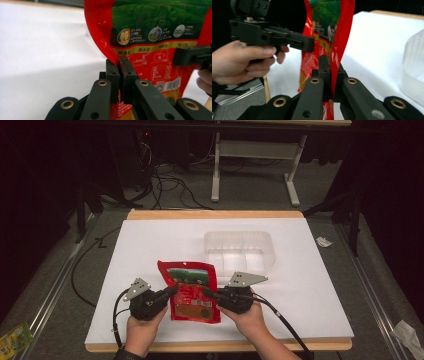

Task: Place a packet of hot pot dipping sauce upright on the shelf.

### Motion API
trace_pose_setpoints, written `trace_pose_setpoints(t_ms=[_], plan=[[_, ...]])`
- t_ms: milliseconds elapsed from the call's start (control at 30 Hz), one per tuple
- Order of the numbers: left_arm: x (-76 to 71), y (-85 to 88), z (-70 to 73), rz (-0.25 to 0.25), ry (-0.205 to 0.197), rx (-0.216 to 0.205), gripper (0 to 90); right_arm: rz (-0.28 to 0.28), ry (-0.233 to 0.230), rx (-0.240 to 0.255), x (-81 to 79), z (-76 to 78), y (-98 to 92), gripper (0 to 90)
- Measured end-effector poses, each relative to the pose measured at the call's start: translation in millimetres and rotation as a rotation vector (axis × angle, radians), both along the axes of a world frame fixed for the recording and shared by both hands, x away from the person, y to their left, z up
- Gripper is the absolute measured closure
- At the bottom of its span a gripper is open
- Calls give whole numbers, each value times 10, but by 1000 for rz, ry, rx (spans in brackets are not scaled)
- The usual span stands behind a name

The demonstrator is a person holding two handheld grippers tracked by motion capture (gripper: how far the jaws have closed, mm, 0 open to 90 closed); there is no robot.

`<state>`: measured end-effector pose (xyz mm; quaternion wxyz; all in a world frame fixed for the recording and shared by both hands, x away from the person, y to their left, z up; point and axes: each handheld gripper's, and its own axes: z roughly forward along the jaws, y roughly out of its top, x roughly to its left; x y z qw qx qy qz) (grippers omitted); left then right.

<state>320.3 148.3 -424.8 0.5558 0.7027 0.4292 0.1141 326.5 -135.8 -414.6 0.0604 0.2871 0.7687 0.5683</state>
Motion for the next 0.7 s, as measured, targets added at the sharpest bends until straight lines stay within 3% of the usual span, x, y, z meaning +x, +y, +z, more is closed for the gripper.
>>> trace_pose_setpoints(t_ms=[67, 233, 333, 500, 700], plan=[[23, -92, 42, -7, -28, 7, 880, -9, -15, 0, -32, 54, -55, 900], [42, -338, 117, -48, -78, -27, 881, -56, -45, 7, -76, 170, -316, 900], [53, -533, 142, -78, -114, -5, 882, -84, -50, 11, -97, 193, -505, 900], [67, -809, 110, -134, -120, 10, 882, -150, -45, 3, -158, 142, -816, 900], [34, -978, 50, -182, -149, 66, 882, -175, -40, -1, -252, 14, -1027, 899]])
